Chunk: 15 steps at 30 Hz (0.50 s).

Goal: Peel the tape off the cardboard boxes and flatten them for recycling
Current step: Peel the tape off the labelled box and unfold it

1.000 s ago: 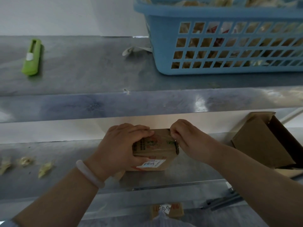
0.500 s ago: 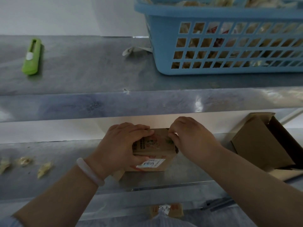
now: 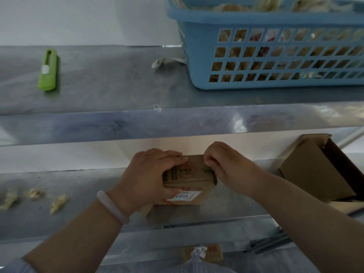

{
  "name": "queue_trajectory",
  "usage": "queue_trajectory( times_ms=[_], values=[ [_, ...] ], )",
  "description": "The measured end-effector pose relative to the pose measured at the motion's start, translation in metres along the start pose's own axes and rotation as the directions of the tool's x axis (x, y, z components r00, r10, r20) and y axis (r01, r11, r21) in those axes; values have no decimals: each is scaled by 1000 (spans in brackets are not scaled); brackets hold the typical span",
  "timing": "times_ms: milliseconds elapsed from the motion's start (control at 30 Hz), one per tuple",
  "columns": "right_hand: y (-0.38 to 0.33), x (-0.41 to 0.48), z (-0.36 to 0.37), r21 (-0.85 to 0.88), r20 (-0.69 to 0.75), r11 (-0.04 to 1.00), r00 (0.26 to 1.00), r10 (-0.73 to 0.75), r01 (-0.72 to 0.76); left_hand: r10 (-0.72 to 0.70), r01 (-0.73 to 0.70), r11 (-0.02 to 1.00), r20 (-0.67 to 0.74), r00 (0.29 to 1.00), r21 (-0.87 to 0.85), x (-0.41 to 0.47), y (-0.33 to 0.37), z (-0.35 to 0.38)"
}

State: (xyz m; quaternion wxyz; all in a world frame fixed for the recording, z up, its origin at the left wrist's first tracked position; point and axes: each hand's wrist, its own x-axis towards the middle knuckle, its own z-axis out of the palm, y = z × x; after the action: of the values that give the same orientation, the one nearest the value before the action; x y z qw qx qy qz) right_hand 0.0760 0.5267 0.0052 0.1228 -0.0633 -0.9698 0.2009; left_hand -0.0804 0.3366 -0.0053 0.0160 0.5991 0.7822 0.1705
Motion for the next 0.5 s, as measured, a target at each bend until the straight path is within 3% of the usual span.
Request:
queue_trajectory(
  times_ms=[100, 200, 400, 500],
  values=[
    [-3, -1, -2, 52, -89, 994, 991, 98, -93, 5, -5, 1000, -6, 1000, 4, 1, -2, 0],
    [-11, -2, -2, -21, -114, 994, 988, 107, -110, 11, -11, 1000, -12, 1000, 14, 0, -2, 2],
    [-22, 0, 2, -247, -128, 969, 992, -19, -13, 5, -5, 1000, -21, 1000, -5, 0, -1, 2],
    [-20, -1, 6, -198, -97, 980, 995, -35, 15, -6, 6, 1000, -8, 1000, -3, 0, 0, 2]
  ],
)
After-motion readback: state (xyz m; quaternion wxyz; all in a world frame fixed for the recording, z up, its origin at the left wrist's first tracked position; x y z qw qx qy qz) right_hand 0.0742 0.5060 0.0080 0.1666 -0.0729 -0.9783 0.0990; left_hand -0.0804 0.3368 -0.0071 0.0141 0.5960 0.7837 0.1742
